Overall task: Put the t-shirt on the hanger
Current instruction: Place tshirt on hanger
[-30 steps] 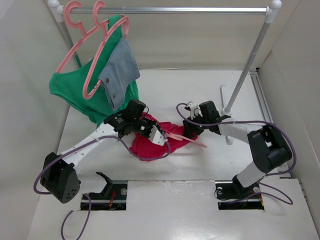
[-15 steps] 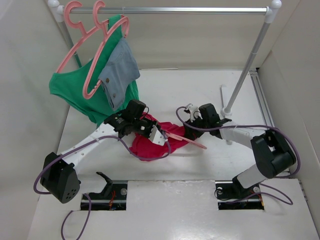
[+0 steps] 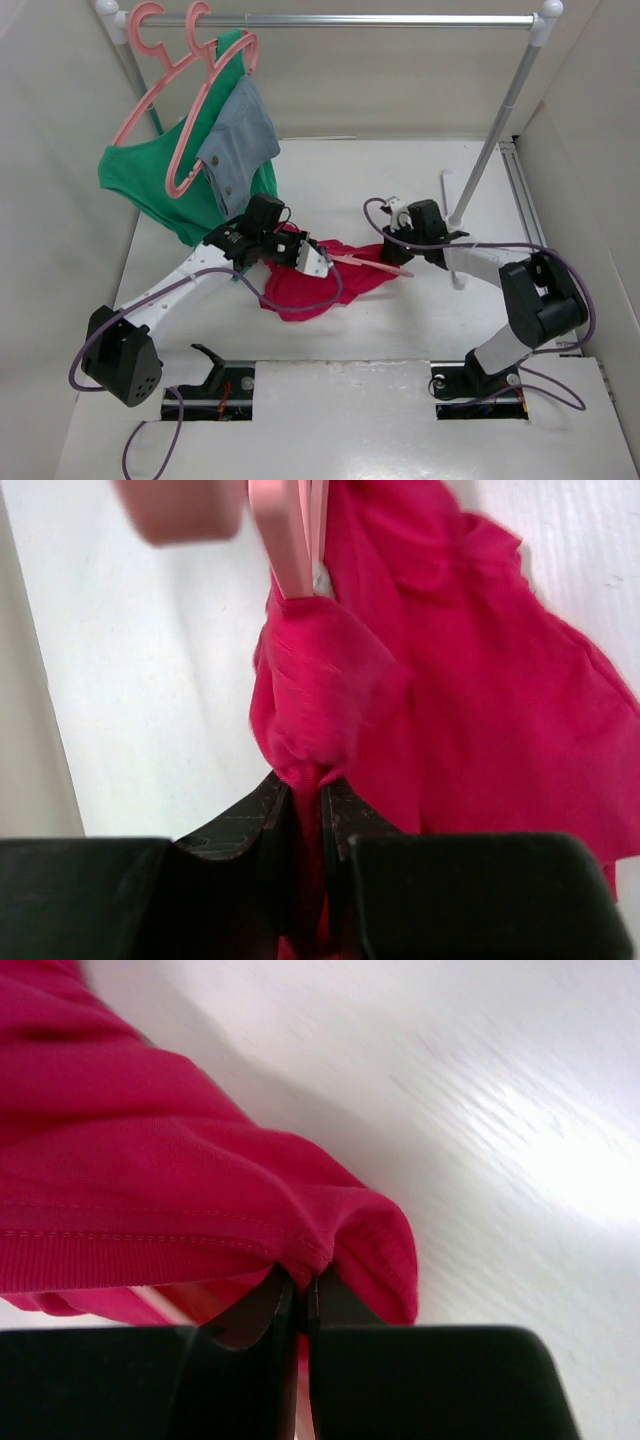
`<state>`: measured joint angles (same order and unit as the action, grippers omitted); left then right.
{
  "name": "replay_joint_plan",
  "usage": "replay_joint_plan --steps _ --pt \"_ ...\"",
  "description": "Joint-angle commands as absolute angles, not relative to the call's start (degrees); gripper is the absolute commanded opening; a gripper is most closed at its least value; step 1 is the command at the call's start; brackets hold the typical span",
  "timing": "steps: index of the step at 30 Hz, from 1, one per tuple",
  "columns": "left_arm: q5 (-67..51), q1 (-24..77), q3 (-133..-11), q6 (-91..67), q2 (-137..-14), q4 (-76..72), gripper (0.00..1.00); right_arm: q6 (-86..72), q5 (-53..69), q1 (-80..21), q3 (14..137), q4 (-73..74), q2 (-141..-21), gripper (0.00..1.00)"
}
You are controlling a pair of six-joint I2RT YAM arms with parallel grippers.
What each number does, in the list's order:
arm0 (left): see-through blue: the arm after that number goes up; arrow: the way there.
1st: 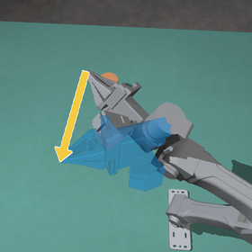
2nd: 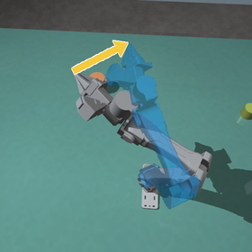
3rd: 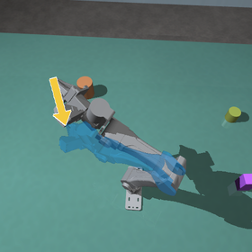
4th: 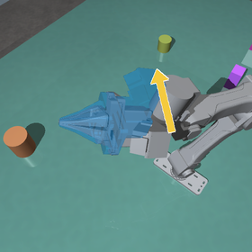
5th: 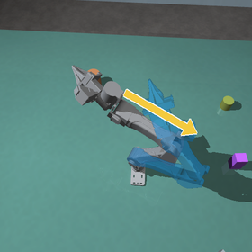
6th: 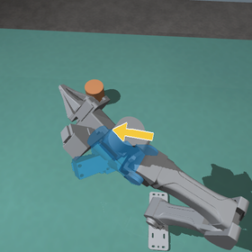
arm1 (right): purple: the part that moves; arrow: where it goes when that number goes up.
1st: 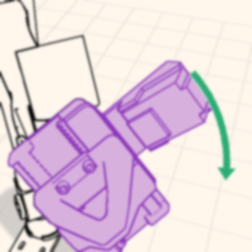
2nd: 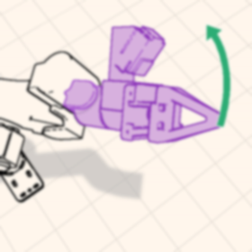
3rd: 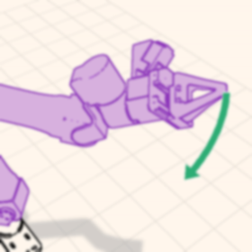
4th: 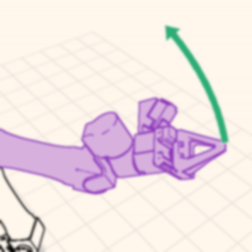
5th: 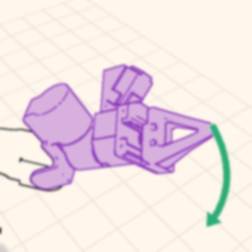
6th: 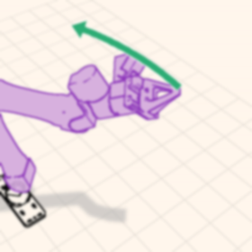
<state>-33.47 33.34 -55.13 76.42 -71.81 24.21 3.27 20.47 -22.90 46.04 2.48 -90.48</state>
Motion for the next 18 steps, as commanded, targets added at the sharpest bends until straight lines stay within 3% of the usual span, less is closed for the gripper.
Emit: replay_joint_plan --steps 1,7,18 --pt "-36.6 29.9 -58.5 69.2 -71.6 19.5 0.0 -0.7 20.8 -16.0 41.9 1.2 -86.6 0.0" --pt "-36.0 25.2 -60.8 64.7 -72.9 15.6 0.0 -3.2 22.0 -5.0 34.7 7.0 -76.0 0.0" --pt "-17.4 28.8 -54.5 68.6 -75.1 9.1 0.0 0.8 19.5 -1.4 41.3 20.2 -67.6 0.0"
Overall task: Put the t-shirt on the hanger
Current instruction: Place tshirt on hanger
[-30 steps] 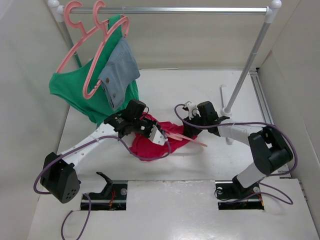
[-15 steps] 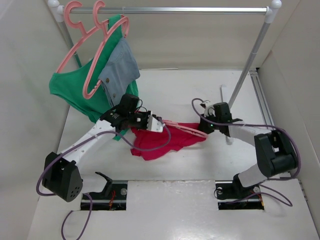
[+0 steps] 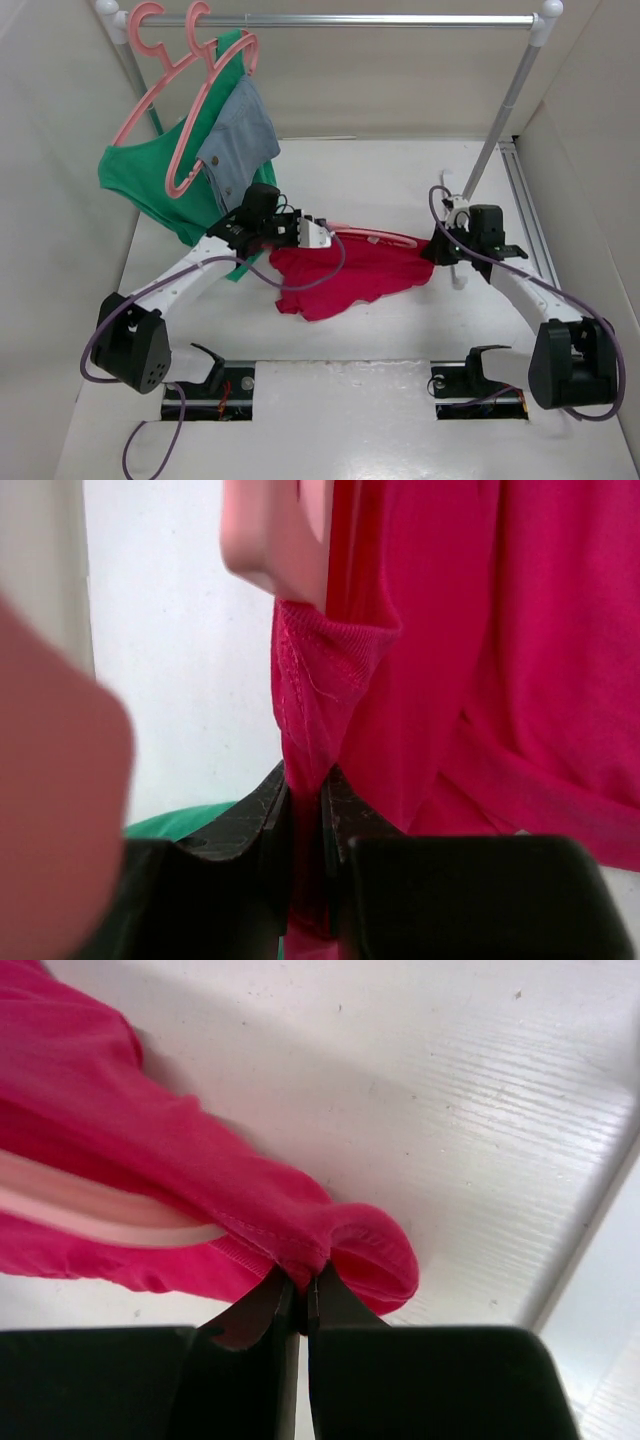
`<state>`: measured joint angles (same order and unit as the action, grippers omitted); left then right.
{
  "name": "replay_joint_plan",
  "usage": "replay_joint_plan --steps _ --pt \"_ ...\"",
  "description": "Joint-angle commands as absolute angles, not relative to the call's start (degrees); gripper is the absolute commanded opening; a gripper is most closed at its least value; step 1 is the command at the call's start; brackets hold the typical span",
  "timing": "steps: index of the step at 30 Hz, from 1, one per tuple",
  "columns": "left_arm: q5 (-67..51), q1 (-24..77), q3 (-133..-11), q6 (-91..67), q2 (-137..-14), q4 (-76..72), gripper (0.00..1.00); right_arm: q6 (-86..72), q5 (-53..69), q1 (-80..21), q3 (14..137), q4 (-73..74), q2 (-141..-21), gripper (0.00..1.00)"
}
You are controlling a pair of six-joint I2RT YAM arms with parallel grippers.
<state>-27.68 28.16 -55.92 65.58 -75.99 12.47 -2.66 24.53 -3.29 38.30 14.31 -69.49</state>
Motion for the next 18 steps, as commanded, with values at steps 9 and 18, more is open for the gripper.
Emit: replay_joint_plan --steps 9,18 --pt "-15.8 34.3 -53.8 68.5 -76.1 9.1 0.0 17.5 30.9 -13.1 53.3 30.6 -68.9 0.0" --pt "-28.3 38.6 -59.0 66.4 -76.1 14.8 0.0 19.6 34.5 -15.6 57.7 30.0 -68.9 0.26"
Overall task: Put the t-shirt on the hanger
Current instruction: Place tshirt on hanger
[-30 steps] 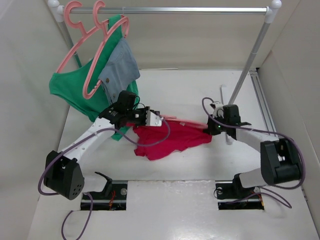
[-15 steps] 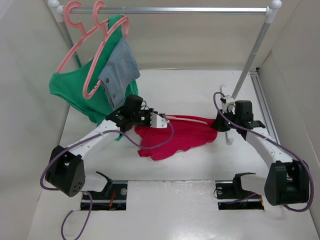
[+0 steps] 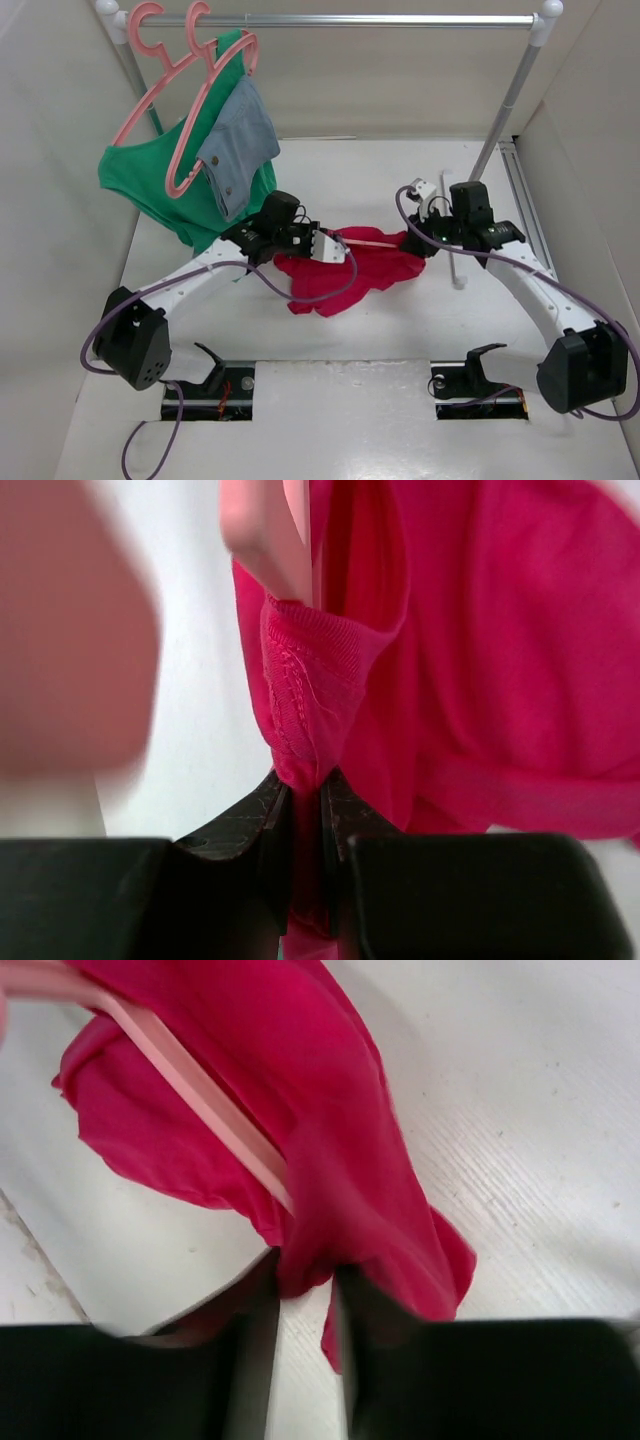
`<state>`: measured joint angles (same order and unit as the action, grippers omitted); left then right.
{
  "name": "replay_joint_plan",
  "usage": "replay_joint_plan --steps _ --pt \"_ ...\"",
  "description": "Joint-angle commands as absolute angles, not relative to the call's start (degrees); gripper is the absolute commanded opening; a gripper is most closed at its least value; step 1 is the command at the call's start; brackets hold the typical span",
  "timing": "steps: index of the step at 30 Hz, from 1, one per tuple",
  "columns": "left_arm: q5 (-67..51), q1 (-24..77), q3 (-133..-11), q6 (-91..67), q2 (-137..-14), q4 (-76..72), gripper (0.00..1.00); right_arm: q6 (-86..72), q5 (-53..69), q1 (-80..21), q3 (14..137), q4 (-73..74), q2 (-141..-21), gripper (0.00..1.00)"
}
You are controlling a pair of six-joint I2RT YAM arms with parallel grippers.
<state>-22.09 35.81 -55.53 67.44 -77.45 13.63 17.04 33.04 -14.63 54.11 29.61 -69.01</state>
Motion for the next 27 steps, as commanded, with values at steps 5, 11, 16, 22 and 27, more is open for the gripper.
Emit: replay_joint_plan --steps 5,11,16,22,27 --pt "-31.9 40.0 -57.6 65.8 -76.7 15.6 0.0 24.2 31.4 -17.7 60.4 36.7 -69.6 0.73" --pt "-31.4 40.0 -52.3 64.4 -78.0 10.1 0.0 23.4 30.3 -26.2 56.4 32.9 -64.9 0.77" --pt "-35.6 37.4 -53.6 61.7 -78.6 9.4 0.0 19.0 29.6 -27.8 51.1 26.7 -66.4 0.75" --pt "-38.1 36.7 -54.2 62.4 -78.0 10.5 0.0 14.4 27.1 -27.8 47.5 13.5 -71.1 0.74" --pt "-38.1 36.7 -53.5 63.5 -77.0 11.3 0.0 15.2 22.9 -28.3 52.1 11.3 -75.7 0.67"
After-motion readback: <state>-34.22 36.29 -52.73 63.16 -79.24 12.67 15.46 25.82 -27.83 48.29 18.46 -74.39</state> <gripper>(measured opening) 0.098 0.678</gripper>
